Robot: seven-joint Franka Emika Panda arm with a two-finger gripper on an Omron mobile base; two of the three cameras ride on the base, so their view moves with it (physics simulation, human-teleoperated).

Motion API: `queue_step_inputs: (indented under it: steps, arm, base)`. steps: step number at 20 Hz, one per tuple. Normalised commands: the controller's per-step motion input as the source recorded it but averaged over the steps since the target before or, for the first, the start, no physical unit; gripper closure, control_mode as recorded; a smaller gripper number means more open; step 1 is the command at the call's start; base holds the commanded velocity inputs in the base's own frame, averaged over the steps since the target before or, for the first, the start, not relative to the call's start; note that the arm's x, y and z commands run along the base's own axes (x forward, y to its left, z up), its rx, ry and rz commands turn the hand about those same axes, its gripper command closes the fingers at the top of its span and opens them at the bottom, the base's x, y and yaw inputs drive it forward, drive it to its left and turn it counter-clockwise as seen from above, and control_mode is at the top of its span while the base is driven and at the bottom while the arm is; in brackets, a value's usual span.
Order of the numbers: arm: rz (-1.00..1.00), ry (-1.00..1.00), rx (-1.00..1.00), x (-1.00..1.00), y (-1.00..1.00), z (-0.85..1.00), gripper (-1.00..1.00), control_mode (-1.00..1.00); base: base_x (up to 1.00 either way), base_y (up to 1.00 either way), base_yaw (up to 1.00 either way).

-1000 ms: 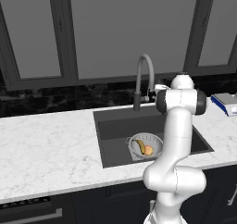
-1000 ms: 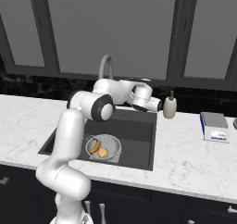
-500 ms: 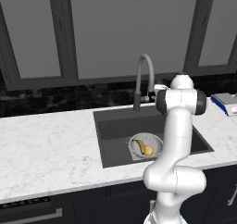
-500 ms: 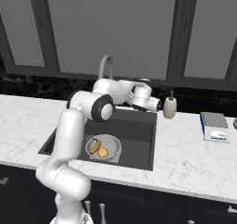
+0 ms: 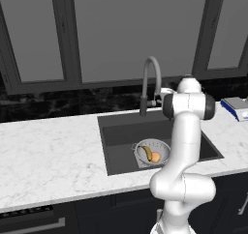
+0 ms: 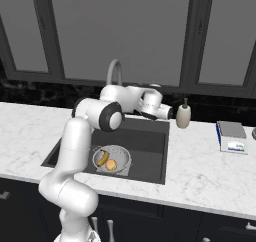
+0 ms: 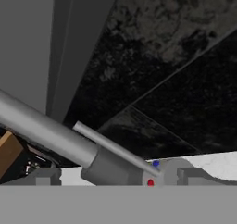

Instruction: Put the colander in the sink, put the banana, peach in the colander, and turn on the sink faucet and pour water over the colander.

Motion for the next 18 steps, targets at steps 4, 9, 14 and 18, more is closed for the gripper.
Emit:
queue_step_inputs:
  steps: [4,9,14,18]
  arm:
    - [0.0,-0.01,-0.02,0.39,0.0,0.0,-1.0,-1.0]
    - [0.0,0.0,-0.05,0.39,0.0,-0.04,-1.0,-1.0]
    - [0.0,0.0,-0.07,0.21,0.0,-0.22,-1.0,-1.0]
    - [0.0,0.0,-0.08,0.04,0.0,-0.28,-1.0,-1.0]
  base:
    - [0.0,0.0,0.0]
    - [0.0,0.0,0.0]
    - [0.0,0.0,0.0]
    - [0.0,0.0,0.0]
